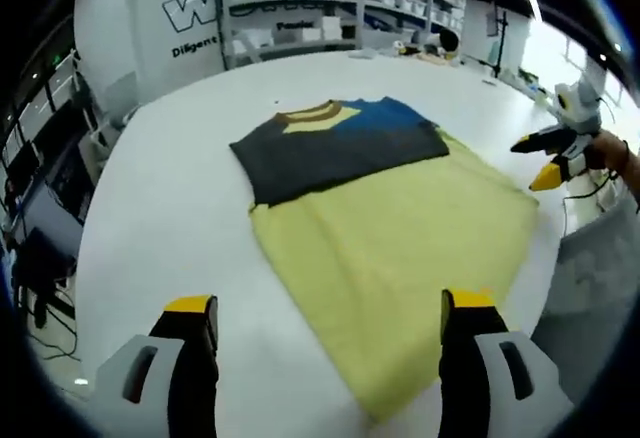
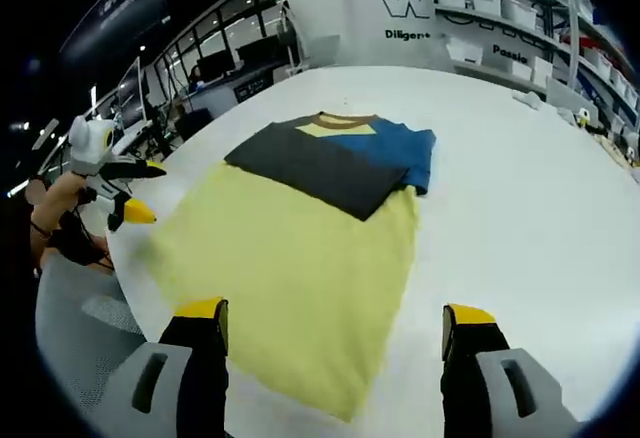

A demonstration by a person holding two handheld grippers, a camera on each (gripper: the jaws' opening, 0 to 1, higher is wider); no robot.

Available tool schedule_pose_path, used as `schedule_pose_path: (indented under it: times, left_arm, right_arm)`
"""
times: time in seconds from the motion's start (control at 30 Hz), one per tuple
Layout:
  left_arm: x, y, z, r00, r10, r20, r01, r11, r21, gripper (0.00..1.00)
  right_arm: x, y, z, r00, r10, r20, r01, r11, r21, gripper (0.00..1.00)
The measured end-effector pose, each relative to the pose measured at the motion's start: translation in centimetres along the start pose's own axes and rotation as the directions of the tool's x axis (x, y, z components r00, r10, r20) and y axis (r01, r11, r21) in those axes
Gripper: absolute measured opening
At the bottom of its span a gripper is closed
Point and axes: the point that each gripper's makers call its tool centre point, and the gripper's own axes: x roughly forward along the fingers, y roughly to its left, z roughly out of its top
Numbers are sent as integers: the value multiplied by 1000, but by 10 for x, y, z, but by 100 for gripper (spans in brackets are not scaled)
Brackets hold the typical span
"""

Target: Fold the garment on the visible template until the final outline fits inside the template.

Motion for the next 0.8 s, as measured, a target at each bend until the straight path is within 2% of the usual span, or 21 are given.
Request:
schedule_pose_path:
  times: [0.17, 0.27, 0.4, 0.47, 0.53, 0.67, 0.7, 0.8]
  left_arm:
    - [-7, -8, -14, 1000, -24, -19, 24, 1000, -8, 85]
    - [-10, -8, -18, 1000, -2, -11, 2, 1000, -31, 78]
    - [-14, -19, -32, 999, -32, -39, 30, 998, -59, 74]
    - [-16, -23, -43, 996, -38, -80, 32, 997, -66, 66]
    - [-16, -24, -46, 996, -32, -85, 26, 997, -69, 59]
    - [-19, -29, -58, 990, -42, -133, 28, 994, -105, 54]
    - [-21, -29, -62, 987, -39, -153, 21, 992, -121, 51]
    - [-21, -29, -67, 987, -31, -159, 6, 988, -153, 44]
  right_arm:
    - [-6, -3, -17, 1000, -9, -24, 10, 1000, 26, 77]
    - [-8, -1, -26, 999, -6, -37, 7, 1000, 28, 70]
    - [-9, 1, -40, 998, -2, -56, 7, 997, 80, 62]
    - [-10, 0, -43, 998, -13, -59, 18, 997, 80, 59]
    - [-11, 0, -46, 998, -22, -59, 26, 997, 75, 56]
    - [-11, -2, -53, 996, -43, -79, 47, 997, 56, 52]
    - [-11, -3, -55, 994, -56, -89, 59, 997, 39, 49]
    - [-12, -4, -57, 994, -66, -92, 69, 997, 31, 37]
